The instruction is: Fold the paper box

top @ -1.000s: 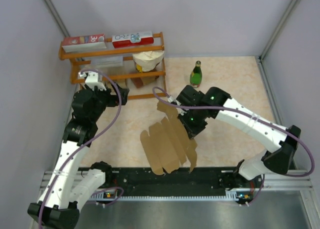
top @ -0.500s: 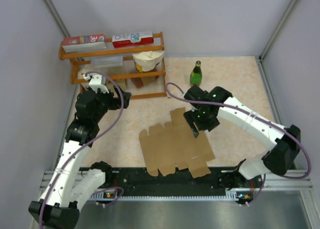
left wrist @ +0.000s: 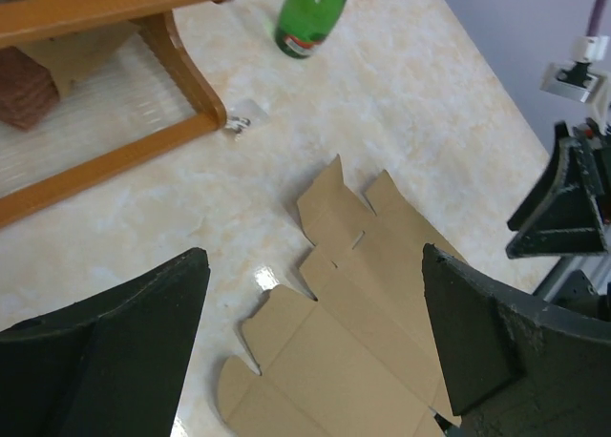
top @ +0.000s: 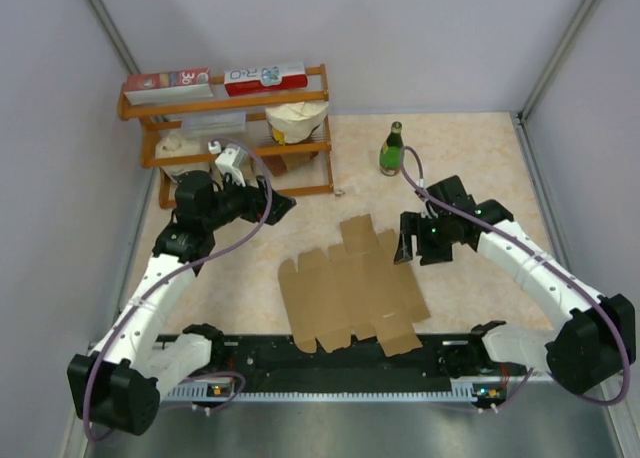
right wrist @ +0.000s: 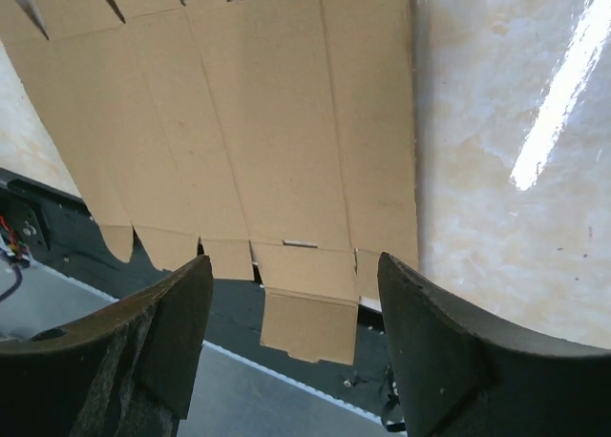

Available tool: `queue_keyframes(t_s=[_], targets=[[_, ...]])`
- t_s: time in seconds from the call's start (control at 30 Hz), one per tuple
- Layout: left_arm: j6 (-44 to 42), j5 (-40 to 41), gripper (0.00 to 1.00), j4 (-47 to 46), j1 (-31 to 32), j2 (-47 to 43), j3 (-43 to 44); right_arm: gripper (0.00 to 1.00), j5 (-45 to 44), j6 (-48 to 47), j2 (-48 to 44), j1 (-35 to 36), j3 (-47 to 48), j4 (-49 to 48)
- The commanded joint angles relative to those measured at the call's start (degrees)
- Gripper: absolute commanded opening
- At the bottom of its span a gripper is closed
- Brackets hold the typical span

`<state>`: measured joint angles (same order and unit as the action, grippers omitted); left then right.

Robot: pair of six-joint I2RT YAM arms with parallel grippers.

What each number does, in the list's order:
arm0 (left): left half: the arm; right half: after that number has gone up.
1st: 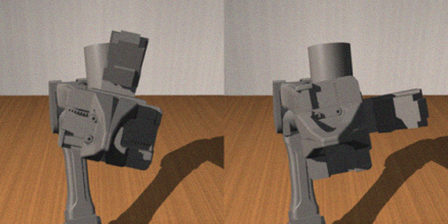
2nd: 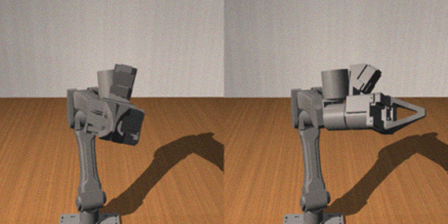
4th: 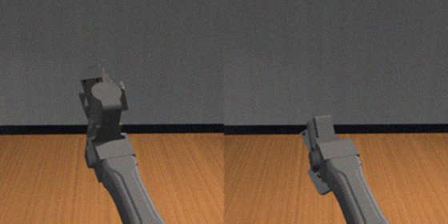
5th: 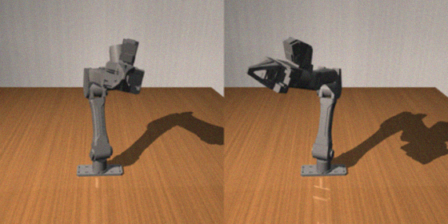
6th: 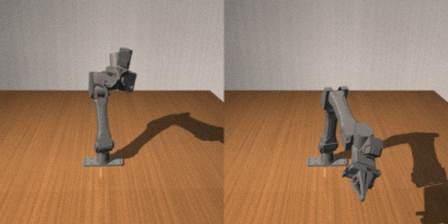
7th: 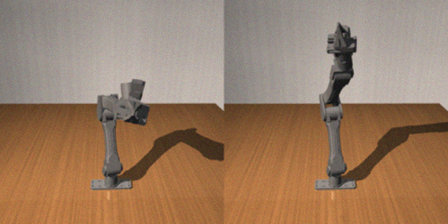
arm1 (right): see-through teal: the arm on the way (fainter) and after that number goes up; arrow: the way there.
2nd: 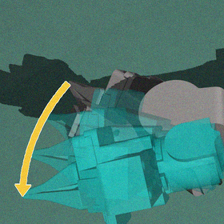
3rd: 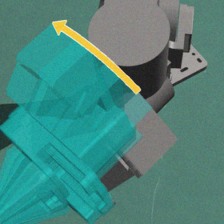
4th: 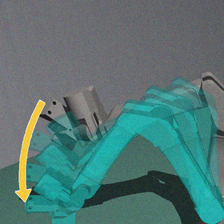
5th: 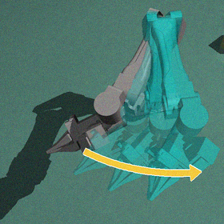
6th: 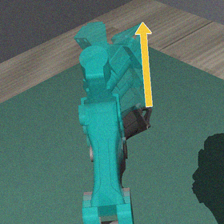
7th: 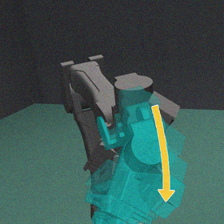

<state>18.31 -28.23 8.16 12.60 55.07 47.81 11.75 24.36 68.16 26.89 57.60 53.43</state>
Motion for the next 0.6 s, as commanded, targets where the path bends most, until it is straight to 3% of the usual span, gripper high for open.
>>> queue_keyframes(t_s=[0.0, 0.17, 0.37, 0.57], targets=[[-0.63, -4.92, 0.96, -4.3, 1.63, 1.01, -0.53, 0.69, 7.77, 2.8, -0.31, -3.25, -4.42, -13.51], [-1.61, 0.79, 0.96, -2.72, 4.44, 2.14, -0.26, 0.69, 1.36, 3.24, 1.8, -3.25, -5.4, -16.6], [-4.06, 10.9, 0.93, -3.33, 14.89, 8.29, 1.14, 0.69, -1.2, 4.55, 3.56, -3.43, -6.54, -19.5], [-10.73, 9.87, 0.91, -7.72, 20.01, 20.85, 5.44, 0.69, -0.59, 4.03, 3.21, -3.52, -8.73, -20.3]])
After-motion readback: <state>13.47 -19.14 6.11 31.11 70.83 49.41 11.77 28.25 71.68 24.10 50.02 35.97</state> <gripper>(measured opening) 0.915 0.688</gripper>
